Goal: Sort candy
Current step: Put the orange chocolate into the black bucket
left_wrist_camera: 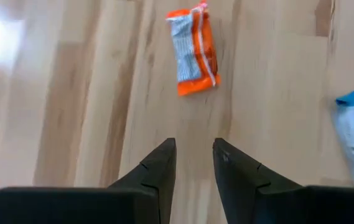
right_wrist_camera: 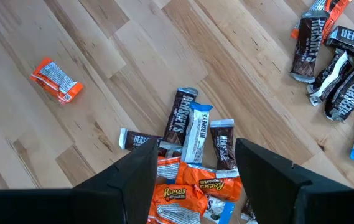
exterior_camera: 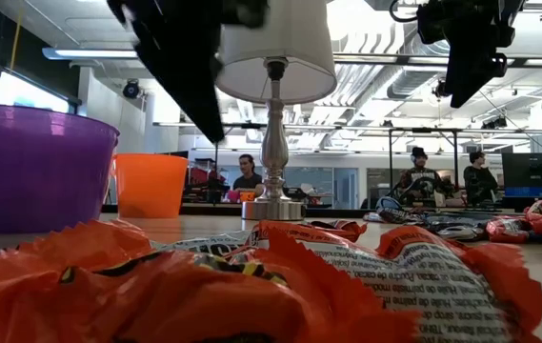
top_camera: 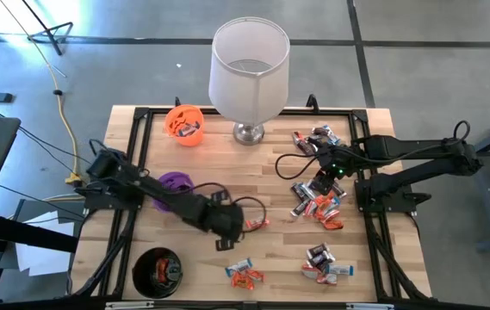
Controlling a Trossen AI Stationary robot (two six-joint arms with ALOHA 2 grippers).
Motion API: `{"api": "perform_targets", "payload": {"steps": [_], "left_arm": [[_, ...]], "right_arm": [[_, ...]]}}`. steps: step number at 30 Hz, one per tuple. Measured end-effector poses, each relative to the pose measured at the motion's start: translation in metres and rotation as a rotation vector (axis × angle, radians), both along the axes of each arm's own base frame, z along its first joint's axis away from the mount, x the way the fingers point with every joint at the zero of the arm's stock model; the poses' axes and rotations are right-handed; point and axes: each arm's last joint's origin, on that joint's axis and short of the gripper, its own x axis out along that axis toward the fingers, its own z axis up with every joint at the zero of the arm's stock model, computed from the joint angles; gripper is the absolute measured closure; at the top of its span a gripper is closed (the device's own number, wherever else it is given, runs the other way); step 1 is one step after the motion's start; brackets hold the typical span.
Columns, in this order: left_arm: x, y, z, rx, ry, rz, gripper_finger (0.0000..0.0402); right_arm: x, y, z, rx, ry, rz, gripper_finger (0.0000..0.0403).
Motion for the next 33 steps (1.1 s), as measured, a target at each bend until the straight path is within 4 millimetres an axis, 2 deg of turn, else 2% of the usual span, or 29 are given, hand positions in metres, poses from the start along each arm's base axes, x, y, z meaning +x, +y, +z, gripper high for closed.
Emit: {"api": "perform_targets", "payload": {"steps": [8, 15, 33], "left_arm": [[0.038, 0.022, -0.025, -0.031, -0.082, -0.157, 0.0307], [0.06, 0.037, -0.039, -0.133, -0.164, -0.184, 0.0307], [0.072, 0.041, -0.077, -0.068, -0.133, -0.3, 0.0286]], "right_arm": [[0.0, 0.0, 0.0, 0.0, 0.0, 0.0, 0.0192], [0.001, 0.0, 0.0, 0.0, -0.006, 0.001, 0.0192], [0.002, 0.0, 0.001, 0.0, -0.021, 0.0, 0.0192]]}}
